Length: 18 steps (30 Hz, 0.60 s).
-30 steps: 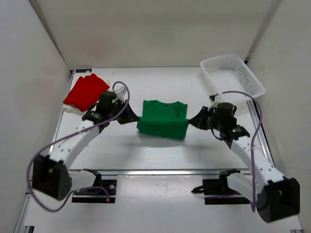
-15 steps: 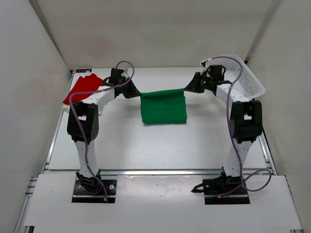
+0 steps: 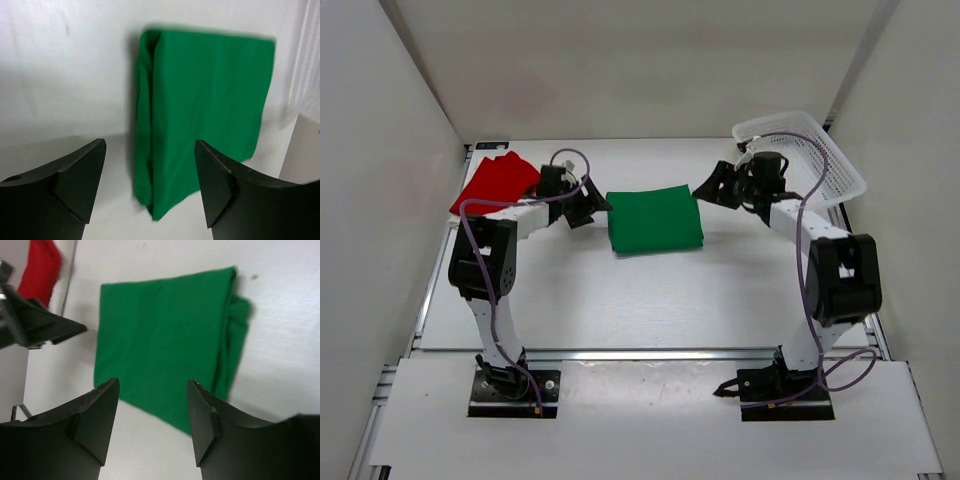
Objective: Fold and stack the t-shirts
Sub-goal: Fold the long partially folded tshirt into a neat square, then put the neatly folded tshirt into the corner of the board with the left arm
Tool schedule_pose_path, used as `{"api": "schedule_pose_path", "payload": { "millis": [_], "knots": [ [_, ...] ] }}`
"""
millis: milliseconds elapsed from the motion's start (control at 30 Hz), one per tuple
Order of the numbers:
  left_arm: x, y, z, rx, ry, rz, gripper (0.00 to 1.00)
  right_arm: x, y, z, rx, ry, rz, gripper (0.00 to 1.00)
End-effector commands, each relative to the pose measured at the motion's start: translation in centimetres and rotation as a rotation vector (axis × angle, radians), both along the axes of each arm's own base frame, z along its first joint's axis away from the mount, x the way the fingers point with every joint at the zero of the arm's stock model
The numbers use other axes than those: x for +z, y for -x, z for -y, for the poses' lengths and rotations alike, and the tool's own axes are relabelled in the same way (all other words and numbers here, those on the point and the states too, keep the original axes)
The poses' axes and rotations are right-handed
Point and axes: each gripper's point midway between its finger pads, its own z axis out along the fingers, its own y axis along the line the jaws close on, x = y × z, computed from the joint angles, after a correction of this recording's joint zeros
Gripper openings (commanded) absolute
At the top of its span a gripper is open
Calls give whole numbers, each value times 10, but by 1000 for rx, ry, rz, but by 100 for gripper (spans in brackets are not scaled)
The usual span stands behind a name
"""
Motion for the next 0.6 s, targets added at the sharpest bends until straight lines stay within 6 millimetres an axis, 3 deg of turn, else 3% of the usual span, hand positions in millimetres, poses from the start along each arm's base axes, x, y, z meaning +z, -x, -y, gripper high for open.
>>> {"api": "schedule_pose_path", "payload": {
  "millis": [0, 67, 100, 200, 233, 267, 300, 367, 433, 500, 567],
  "knots": [
    [-12, 39, 22, -86, 65, 15, 84, 29, 24, -23, 30, -45, 153, 54],
    [-29, 52, 26, -105, 85, -16, 84, 7, 47, -21, 29, -46, 113, 54],
    [-39, 55, 30, -111, 92, -33, 85, 14, 54, -25, 47, -54, 138, 54],
    [-53, 56, 46, -144, 95, -61, 81, 2, 78, -25, 55, -44, 128, 54],
    [-57, 56, 57, -171, 97, -62, 72, 0, 83, -24, 52, -42, 130, 54],
    [-54, 53, 69, -191, 105, -50, 52, -1, 93, -24, 59, -47, 133, 54],
    [-63, 55, 73, -197, 98, -67, 42, -3, 97, -23, 63, -54, 127, 53],
    [-59, 48, 89, -199, 134, -67, 13, 1, 106, -20, 66, -53, 144, 53],
    [-53, 39, 101, -198, 168, -51, 0, -8, 116, -17, 62, -34, 126, 53],
    [-37, 26, 110, -202, 175, -19, 0, -14, 128, -12, 61, -49, 110, 53],
    [-7, 4, 117, -200, 190, 37, 0, -11, 137, -9, 59, -70, 125, 52]
  ]
}}
